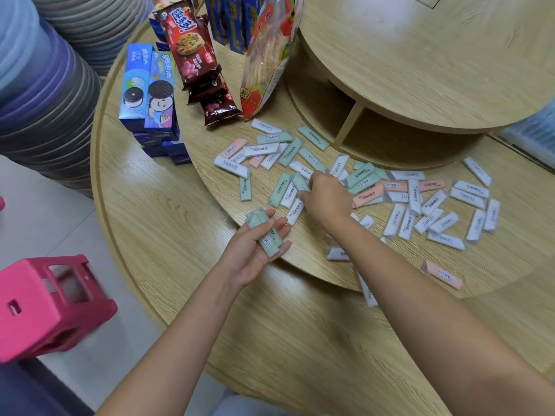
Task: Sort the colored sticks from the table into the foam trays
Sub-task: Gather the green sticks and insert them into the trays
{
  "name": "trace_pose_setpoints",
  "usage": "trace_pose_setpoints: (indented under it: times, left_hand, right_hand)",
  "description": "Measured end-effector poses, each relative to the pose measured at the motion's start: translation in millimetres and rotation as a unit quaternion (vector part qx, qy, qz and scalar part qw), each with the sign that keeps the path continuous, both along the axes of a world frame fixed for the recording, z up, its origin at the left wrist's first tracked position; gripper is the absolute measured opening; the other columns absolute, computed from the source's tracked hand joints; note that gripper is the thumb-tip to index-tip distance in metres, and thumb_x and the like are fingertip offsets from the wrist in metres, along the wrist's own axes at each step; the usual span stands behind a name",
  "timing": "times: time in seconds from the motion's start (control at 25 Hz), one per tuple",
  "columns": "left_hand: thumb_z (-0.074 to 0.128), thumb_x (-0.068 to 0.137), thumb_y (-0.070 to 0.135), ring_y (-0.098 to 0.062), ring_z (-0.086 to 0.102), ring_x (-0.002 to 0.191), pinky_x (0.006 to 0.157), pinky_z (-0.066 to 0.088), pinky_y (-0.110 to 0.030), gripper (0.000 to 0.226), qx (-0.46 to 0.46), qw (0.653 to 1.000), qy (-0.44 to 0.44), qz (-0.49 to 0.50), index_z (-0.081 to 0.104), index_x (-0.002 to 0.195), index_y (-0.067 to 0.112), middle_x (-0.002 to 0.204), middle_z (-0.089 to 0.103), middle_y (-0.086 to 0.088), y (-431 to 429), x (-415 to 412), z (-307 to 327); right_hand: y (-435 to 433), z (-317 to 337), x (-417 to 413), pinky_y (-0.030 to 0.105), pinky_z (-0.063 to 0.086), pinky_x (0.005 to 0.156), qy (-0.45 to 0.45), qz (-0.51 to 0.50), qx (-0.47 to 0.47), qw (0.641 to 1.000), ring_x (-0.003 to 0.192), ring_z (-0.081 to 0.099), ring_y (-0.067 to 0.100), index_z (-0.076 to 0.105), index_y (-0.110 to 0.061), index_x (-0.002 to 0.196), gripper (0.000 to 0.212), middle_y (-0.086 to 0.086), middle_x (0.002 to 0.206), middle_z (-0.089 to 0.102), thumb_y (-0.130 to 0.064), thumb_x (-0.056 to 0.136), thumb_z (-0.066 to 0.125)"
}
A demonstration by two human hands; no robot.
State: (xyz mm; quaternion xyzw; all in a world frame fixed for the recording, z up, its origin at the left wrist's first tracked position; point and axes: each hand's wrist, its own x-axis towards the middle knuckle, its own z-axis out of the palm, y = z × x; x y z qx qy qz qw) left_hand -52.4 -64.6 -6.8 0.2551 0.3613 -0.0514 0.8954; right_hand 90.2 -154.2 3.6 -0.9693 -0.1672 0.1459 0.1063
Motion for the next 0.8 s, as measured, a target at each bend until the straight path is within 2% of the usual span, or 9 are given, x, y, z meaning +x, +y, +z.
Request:
trace_pose_setpoints:
  times: [0.12,0.24,0.32,0.4,0.48,0.6,0.64,0.72,0.8]
  left_hand:
    - [0.054,0.09,0.005,-0.025,0.064,0.1,0.089,0.051,-0.046,0.025,0.004,1.0,0.002,0.012,0.056,0.113,0.014,0.1,0.069,-0.009,9,2,0]
    - [0.059,0.08,0.006,-0.025,0.064,0.099,0.088,0.051,-0.045,0.034,-0.005,1.0,-0.002,0.012,0.055,0.113,0.014,0.101,0.067,-0.009,12,5,2]
    - [0.061,0.078,0.012,-0.023,0.063,0.098,0.088,0.05,-0.043,0.032,-0.025,0.999,-0.029,0.012,0.057,0.11,0.015,0.101,0.066,-0.007,12,6,3]
    - [0.058,0.083,0.02,-0.023,0.061,0.1,0.087,0.051,-0.043,0.025,-0.065,0.995,-0.067,0.032,0.06,0.108,0.015,0.104,0.066,-0.007,11,5,5]
    - [0.057,0.086,0.024,-0.02,0.063,0.095,0.078,0.055,-0.038,0.017,-0.085,0.991,-0.084,0.052,0.066,0.099,0.018,0.103,0.067,-0.006,7,6,8]
    - [0.057,0.086,0.022,-0.008,0.067,0.072,0.061,0.055,-0.026,0.024,-0.026,0.997,-0.051,0.059,0.074,0.069,0.022,0.078,0.068,0.004,2,9,13]
    - [0.054,0.089,0.02,-0.006,0.068,0.071,0.061,0.056,-0.024,0.028,-0.013,0.997,-0.043,0.055,0.075,0.071,0.022,0.075,0.069,0.006,1,9,13]
    - [0.05,0.094,0.017,-0.009,0.069,0.08,0.068,0.058,-0.029,0.019,-0.018,0.998,-0.036,0.053,0.068,0.094,0.02,0.085,0.072,0.003,4,8,10]
    - [0.051,0.093,0.012,-0.016,0.068,0.091,0.08,0.055,-0.037,0.017,-0.048,0.996,-0.024,0.064,0.057,0.107,0.019,0.099,0.07,-0.005,10,5,7]
  right_hand:
    - [2,0,3,0.034,0.043,0.062,0.036,-0.026,0.02,0.999,0.082,0.06,0.025,0.056,-0.01,0.094,0.021,0.006,0.09,0.061,-0.028,0.087,0.063]
    - [3,12,1,0.037,0.05,0.067,0.157,-0.067,0.196,0.966,0.069,0.056,0.016,0.06,-0.009,0.087,0.019,0.0,0.073,0.057,-0.024,0.083,0.07]
    - [6,28,-8,0.034,0.051,0.067,0.213,-0.038,0.253,0.943,0.063,0.053,0.012,0.062,-0.008,0.086,0.02,-0.001,0.069,0.055,-0.022,0.078,0.075]
    - [7,39,-25,0.03,0.049,0.061,0.259,-0.011,0.26,0.93,0.058,0.052,0.01,0.062,-0.008,0.087,0.021,-0.002,0.066,0.054,-0.018,0.076,0.077]
    - [8,41,-44,0.029,0.048,0.061,0.27,0.022,0.254,0.928,0.058,0.051,0.01,0.062,-0.011,0.085,0.019,0.0,0.065,0.054,-0.016,0.075,0.077]
    - [8,36,-67,0.03,0.048,0.06,0.269,0.077,0.247,0.928,0.062,0.051,0.011,0.06,-0.013,0.081,0.02,0.001,0.067,0.056,-0.015,0.073,0.078]
    - [7,36,-70,0.028,0.047,0.059,0.271,0.078,0.253,0.925,0.062,0.051,0.01,0.06,-0.014,0.082,0.02,0.0,0.068,0.057,-0.015,0.073,0.078]
    - [3,36,-63,0.023,0.049,0.059,0.283,0.037,0.285,0.915,0.062,0.053,0.006,0.063,-0.011,0.084,0.017,-0.002,0.07,0.058,-0.016,0.075,0.076]
    - [-6,34,-42,0.023,0.05,0.067,0.209,0.009,0.275,0.938,0.069,0.056,0.004,0.066,-0.012,0.09,0.011,-0.003,0.077,0.063,-0.019,0.082,0.071]
